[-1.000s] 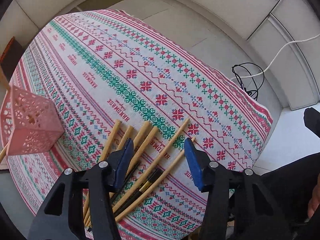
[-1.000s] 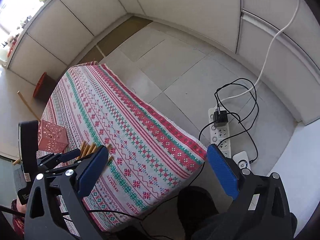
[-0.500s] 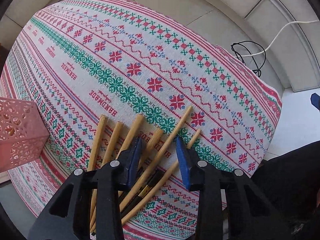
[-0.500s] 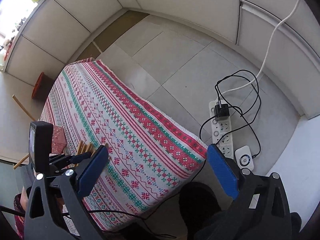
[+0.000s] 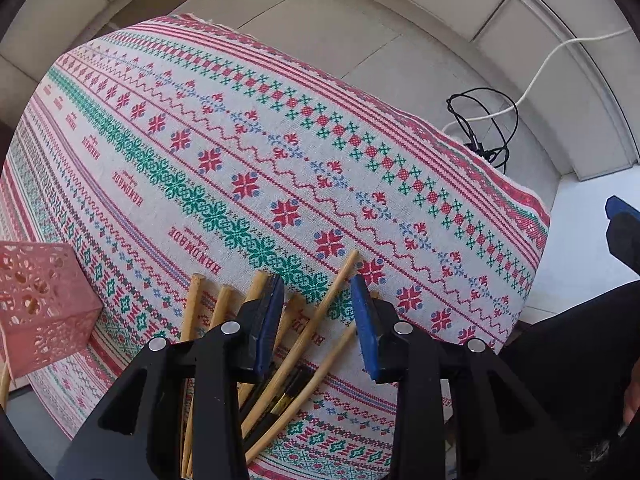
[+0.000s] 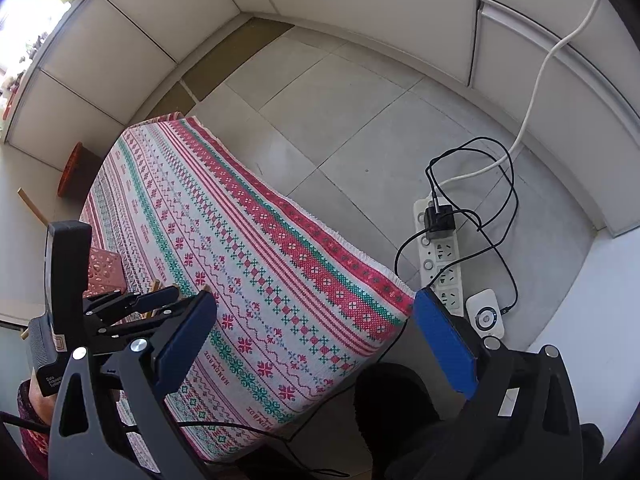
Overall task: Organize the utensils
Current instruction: 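Move both tools back to the pile and grasp a chopstick with the left tool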
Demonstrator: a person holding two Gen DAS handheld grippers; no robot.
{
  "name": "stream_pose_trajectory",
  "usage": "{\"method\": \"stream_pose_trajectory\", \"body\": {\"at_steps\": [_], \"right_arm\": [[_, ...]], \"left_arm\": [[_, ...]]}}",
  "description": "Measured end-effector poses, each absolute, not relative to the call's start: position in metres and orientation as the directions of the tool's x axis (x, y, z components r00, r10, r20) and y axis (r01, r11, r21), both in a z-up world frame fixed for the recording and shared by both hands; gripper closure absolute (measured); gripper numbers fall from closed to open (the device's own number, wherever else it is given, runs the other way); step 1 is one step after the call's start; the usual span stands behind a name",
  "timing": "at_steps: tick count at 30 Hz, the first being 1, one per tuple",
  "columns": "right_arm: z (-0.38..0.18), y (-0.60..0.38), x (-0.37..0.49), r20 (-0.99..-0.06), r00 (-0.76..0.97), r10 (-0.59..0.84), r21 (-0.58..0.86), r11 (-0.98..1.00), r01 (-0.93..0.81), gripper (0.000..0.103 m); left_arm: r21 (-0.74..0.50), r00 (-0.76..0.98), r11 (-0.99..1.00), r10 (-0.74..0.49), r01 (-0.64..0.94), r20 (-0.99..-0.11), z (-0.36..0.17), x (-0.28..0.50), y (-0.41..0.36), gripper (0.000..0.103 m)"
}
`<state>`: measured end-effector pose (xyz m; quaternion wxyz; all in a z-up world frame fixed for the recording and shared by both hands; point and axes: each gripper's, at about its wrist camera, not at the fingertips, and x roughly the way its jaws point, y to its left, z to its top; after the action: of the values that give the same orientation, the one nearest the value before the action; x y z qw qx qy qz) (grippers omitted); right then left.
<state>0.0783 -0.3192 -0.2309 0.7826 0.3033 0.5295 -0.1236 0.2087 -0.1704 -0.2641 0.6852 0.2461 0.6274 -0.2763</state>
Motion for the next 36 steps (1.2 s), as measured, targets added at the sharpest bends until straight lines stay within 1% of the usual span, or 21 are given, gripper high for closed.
{"method": "stream_pose_trajectory", "body": {"at_steps": [4, 5, 8, 10, 12, 13, 14, 16, 18, 19, 20, 21, 22, 25, 28, 32, 36], "right_arm": [[-0.232, -0.319, 0.08, -0.906, 0.403, 0.13, 0.341, 0.789, 0.511, 0.007], [-0.233, -0.319, 0.081, -0.906, 0.403, 0.133, 0.342, 0.789, 0.51, 0.007], [-0.233, -0.317, 0.083, -0.907, 0.399, 0.137, 0.344, 0.789, 0.51, 0.007], [-0.235, -0.316, 0.082, -0.908, 0.395, 0.143, 0.347, 0.784, 0.515, 0.007], [-0.236, -0.316, 0.082, -0.909, 0.39, 0.151, 0.353, 0.775, 0.523, 0.007], [-0.236, -0.316, 0.082, -0.908, 0.388, 0.155, 0.357, 0.771, 0.527, 0.007], [-0.237, -0.316, 0.081, -0.909, 0.386, 0.157, 0.358, 0.769, 0.529, 0.007], [-0.237, -0.315, 0.082, -0.912, 0.382, 0.149, 0.347, 0.774, 0.529, 0.007], [-0.238, -0.315, 0.082, -0.914, 0.379, 0.143, 0.342, 0.774, 0.533, 0.007], [-0.238, -0.315, 0.082, -0.915, 0.377, 0.143, 0.341, 0.774, 0.534, 0.007], [-0.239, -0.315, 0.083, -0.917, 0.374, 0.142, 0.338, 0.774, 0.535, 0.007], [-0.24, -0.314, 0.083, -0.918, 0.371, 0.14, 0.335, 0.776, 0.535, 0.007], [-0.24, -0.314, 0.084, -0.919, 0.368, 0.139, 0.331, 0.777, 0.535, 0.007], [-0.24, -0.312, 0.086, -0.921, 0.363, 0.144, 0.332, 0.778, 0.533, 0.007], [-0.24, -0.306, 0.088, -0.923, 0.357, 0.144, 0.326, 0.786, 0.525, 0.007], [-0.238, -0.294, 0.093, -0.923, 0.354, 0.153, 0.327, 0.799, 0.505, 0.007], [-0.242, -0.268, 0.105, -0.914, 0.336, 0.227, 0.371, 0.804, 0.465, 0.007]], "left_arm": [[0.029, 0.08, 0.678, -0.044, 0.735, -0.996, -0.274, 0.199, -0.186, 0.079], [0.029, 0.08, 0.673, -0.045, 0.739, -0.996, -0.277, 0.198, -0.189, 0.084], [0.025, 0.089, 0.665, -0.063, 0.747, -0.994, -0.279, 0.197, -0.191, 0.086], [0.028, 0.114, 0.672, -0.084, 0.74, -0.99, -0.279, 0.199, -0.191, 0.085], [0.014, 0.102, 0.668, -0.093, 0.744, -0.99, -0.274, 0.202, -0.184, 0.083], [0.003, 0.084, 0.651, -0.094, 0.759, -0.992, -0.273, 0.202, -0.185, 0.076], [0.012, 0.085, 0.634, -0.085, 0.773, -0.993, -0.273, 0.201, -0.188, 0.074], [0.047, 0.114, 0.606, -0.073, 0.794, -0.991, -0.27, 0.201, -0.19, 0.073], [0.04, 0.112, 0.601, -0.083, 0.798, -0.99, -0.268, 0.203, -0.19, 0.076], [0.036, 0.11, 0.602, -0.087, 0.798, -0.99, -0.268, 0.203, -0.191, 0.081], [0.037, 0.115, 0.602, -0.092, 0.798, -0.989, -0.268, 0.203, -0.192, 0.089], [0.036, 0.119, 0.606, -0.097, 0.795, -0.988, -0.269, 0.203, -0.191, 0.092], [0.033, 0.122, 0.615, -0.103, 0.788, -0.987, -0.269, 0.205, -0.188, 0.096], [0.007, 0.133, 0.672, -0.137, 0.741, -0.982, -0.266, 0.211, -0.171, 0.097], [-0.06, 0.136, 0.735, -0.204, 0.676, -0.97, -0.257, 0.216, -0.144, 0.097], [-0.174, 0.179, 0.794, -0.334, 0.582, -0.926, -0.227, 0.209, -0.097, 0.097], [-0.205, 0.297, 0.836, -0.394, 0.508, -0.87, -0.188, 0.186, -0.043, 0.097]]}}
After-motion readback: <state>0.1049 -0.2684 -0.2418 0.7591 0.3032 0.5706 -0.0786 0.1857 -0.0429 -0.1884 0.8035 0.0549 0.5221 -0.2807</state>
